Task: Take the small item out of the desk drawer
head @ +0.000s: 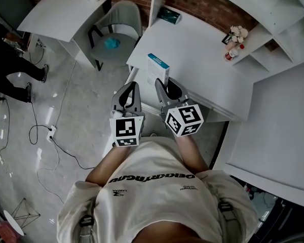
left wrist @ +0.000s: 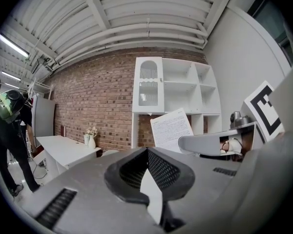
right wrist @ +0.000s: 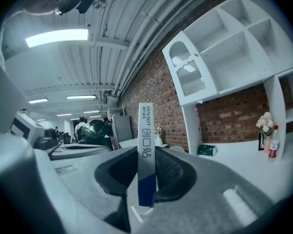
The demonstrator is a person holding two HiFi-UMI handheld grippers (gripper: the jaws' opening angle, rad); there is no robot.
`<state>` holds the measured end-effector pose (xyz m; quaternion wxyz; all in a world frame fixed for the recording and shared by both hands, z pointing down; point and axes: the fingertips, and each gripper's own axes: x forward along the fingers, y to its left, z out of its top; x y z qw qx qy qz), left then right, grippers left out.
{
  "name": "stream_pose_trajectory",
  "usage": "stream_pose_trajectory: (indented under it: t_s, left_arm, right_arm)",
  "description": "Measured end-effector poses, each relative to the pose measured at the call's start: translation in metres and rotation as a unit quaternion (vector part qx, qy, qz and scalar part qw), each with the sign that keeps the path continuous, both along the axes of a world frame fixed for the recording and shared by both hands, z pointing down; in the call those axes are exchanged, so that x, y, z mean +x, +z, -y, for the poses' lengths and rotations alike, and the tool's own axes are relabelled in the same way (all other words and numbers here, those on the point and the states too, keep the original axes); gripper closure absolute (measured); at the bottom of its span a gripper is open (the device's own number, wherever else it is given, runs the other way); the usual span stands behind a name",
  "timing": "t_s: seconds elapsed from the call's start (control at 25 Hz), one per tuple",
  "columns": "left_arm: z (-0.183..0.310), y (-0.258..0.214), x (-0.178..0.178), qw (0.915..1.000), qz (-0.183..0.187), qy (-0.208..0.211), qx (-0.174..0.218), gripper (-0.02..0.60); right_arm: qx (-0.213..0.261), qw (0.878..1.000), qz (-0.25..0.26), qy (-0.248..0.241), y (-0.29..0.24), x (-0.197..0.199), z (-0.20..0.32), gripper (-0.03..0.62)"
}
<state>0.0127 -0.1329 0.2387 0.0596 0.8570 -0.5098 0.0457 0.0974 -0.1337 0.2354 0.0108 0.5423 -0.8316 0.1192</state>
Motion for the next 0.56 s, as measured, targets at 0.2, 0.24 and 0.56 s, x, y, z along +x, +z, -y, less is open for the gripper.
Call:
stream_pose_trajectory:
  t_s: [0.2, 0.24, 0.56]
  left_arm:
    - [0.002, -0.0035, 0.0017, 1.0, -0.003, -0.001, 0.006, 0.584]
    - [0.0023, -0.003, 0.0019, 1.0, -0.002, -0.001, 0.005, 0.584]
    - [0.007, -0.0019, 0.0085, 1.0, 0.001, 0.002, 0.008, 0.584]
  right_arm:
    - [0.002, 1.0, 0.002, 0.003, -0.0007, 0.0018, 0.0022, 0.512]
    - [0.002, 1.0, 0.003, 0.003, -0.0004, 0.002, 0.0023, 0.511]
    - [0.004, 1.0, 0.005, 0.003, 0.0008, 0.0071, 0.0072, 0.511]
